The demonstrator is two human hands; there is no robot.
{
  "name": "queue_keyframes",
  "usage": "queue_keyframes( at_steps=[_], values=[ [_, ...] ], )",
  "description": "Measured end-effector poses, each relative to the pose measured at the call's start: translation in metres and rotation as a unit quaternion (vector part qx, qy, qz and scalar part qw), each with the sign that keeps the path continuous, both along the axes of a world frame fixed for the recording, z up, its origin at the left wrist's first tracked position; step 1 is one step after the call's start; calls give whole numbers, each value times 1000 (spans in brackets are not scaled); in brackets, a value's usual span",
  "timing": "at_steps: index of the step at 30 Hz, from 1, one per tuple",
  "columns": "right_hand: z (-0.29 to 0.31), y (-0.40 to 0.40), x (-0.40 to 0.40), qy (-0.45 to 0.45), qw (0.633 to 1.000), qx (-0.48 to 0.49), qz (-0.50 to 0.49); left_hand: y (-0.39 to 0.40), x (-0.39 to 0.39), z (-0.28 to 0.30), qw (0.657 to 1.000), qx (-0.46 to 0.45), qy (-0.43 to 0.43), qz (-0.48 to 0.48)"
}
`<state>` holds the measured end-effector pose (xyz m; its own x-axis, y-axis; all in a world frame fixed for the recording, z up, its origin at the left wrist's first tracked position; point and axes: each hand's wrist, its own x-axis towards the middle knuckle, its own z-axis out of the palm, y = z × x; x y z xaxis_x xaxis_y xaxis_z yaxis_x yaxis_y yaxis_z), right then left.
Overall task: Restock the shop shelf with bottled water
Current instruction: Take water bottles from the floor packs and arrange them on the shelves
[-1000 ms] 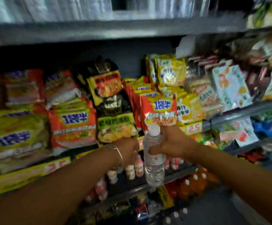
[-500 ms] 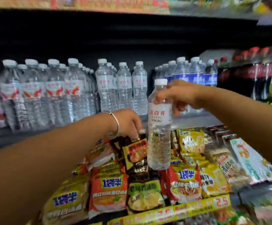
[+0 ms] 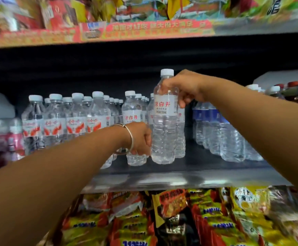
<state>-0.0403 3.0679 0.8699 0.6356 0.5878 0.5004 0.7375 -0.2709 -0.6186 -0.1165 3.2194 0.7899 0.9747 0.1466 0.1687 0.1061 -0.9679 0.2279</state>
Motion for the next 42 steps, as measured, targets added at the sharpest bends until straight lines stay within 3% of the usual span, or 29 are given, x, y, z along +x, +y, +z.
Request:
queue_keyframes(
  at_steps=[9, 19, 28, 39, 42],
  values=[
    [-14, 33, 40, 10, 998, -41, 43, 10, 23, -19, 997, -35, 2, 65],
    [-25, 47, 64, 53, 997, -8, 64, 15, 43, -25, 992, -71, -20, 99],
    [-32, 47, 70, 48, 996, 31, 73, 10, 49, -26, 992, 20, -31, 125],
    [-62, 36, 54, -35, 996, 85, 8, -6, 34, -32, 990, 48, -69, 117],
    [-74, 26, 44, -137, 986, 47, -79, -13, 28, -36, 985, 92, -96, 111]
  ],
)
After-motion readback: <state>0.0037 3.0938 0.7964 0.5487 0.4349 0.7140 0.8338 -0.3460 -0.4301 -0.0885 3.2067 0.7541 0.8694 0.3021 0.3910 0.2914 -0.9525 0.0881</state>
